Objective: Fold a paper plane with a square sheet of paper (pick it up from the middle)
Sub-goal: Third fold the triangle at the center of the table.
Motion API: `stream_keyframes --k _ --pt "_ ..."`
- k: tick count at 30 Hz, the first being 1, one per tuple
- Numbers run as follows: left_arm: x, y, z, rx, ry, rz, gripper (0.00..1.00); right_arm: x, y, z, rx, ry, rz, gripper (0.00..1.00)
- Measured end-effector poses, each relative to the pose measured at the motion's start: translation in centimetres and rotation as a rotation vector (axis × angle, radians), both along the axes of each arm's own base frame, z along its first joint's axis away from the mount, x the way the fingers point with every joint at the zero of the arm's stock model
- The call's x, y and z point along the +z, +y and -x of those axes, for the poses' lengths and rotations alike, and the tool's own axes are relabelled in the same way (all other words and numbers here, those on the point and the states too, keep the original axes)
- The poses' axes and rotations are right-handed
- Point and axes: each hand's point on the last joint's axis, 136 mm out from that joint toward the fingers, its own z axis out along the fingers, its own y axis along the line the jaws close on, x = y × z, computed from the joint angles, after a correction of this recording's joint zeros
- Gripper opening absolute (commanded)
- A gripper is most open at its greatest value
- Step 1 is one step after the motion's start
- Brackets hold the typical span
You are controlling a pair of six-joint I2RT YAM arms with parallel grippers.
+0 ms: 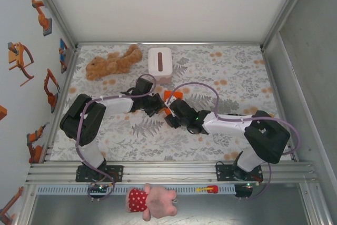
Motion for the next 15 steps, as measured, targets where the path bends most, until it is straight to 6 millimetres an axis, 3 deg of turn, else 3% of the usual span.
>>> stream_keyframes --k 15 --pt "0.02 -0.03 0.04 -0.002 0.002 0.002 0.00 -0.81 0.22 0.32 0.014 0.025 0.005 0.34"
